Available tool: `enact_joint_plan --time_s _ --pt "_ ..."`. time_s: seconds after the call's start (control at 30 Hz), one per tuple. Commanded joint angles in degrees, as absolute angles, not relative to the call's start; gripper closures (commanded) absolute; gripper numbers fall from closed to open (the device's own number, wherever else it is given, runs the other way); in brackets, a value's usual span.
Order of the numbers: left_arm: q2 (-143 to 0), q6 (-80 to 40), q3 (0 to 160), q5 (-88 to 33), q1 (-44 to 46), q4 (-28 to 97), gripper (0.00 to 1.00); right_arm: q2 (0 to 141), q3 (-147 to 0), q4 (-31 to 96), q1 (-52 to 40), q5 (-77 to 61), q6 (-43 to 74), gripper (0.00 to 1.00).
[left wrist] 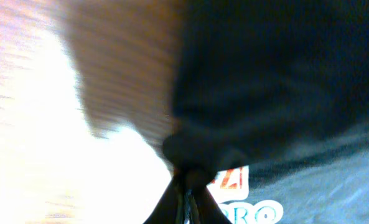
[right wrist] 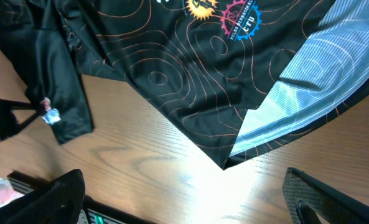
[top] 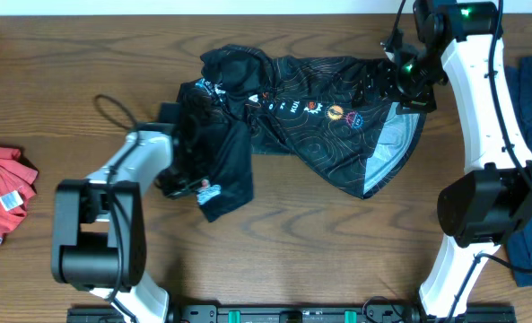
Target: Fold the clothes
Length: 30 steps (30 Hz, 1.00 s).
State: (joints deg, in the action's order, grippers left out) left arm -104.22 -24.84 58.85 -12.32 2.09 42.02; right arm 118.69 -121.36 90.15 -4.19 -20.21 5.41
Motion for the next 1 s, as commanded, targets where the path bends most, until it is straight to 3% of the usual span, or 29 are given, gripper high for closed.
enact_joint_plan --time_s 0.0,0.47,0.5,0.6,0.73,0.97 --pt "-107.15 -26.89 55.94 -7.64 -3.25 42.72 0.94 118.61 -121.25 90.32 -4.80 -21.02 5.08 0.01" --pt "-107.15 -25.85 55.94 -10.87 -22.02 46.17 0.94 118.63 -120.84 89.80 -4.80 -20.75 5.02 0.01" --pt "-107.15 -25.02 55.94 -12.29 -22.55 46.11 0.94 118.63 -120.42 90.06 -4.80 -20.80 3.55 0.06" --pt "-107.15 -23.79 55.94 -13.52 -22.74 46.17 0.94 118.63 -116.84 91.33 -4.86 -20.36 1.83 0.34" --pt "-107.15 -23.59 55.94 -13.52 -22.13 46.02 0.94 118.63 -107.46 90.32 -5.26 -21.12 1.85 0.13" --pt "-107.15 -23.62 55.94 -13.52 -22.11 45.80 0.94 118.63 -92.09 80.99 -7.27 -21.76 2.98 0.16"
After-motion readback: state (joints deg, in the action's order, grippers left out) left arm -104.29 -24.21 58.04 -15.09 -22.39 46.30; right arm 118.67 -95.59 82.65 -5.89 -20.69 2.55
